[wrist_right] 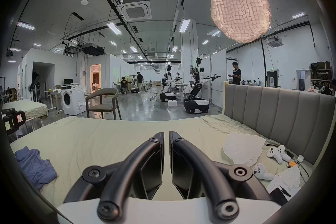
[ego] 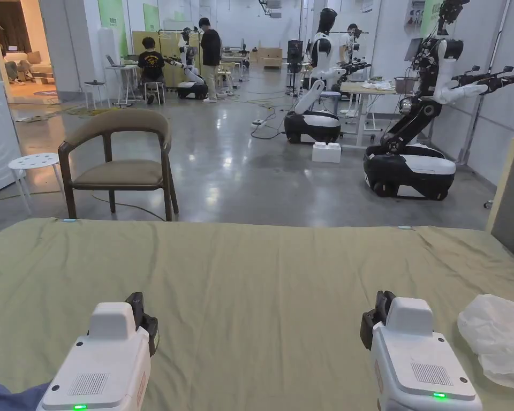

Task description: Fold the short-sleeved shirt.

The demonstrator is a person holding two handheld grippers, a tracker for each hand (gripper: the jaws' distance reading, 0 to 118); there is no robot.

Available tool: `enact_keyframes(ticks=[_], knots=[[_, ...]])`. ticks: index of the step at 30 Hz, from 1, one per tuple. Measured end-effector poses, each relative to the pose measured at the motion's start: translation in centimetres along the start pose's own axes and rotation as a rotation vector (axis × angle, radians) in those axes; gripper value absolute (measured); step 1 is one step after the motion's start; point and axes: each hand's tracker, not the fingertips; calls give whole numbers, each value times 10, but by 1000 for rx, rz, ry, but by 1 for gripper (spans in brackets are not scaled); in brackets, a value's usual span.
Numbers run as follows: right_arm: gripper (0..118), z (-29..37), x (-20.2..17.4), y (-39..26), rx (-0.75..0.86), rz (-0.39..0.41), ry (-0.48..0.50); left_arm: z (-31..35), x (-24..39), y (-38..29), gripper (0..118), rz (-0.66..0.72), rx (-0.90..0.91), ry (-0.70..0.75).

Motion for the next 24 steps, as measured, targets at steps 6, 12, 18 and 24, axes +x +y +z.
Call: enact_keyframes(ticks=[6,12,18,24], knots=[[4,1,0,0,-8,28,-9,-1,1,1,0,-10,-5,-1],[4,-2,-1,-4,-44,108,5,-5,-4,1,0,-2,-31,-5],[4,-5,16,4,-105,-222,-23,-6,-32,8,0,474,-70,-18],[4,-6,30,9,-69,-464,111,-6,-28,10,0,387,-67,-24]])
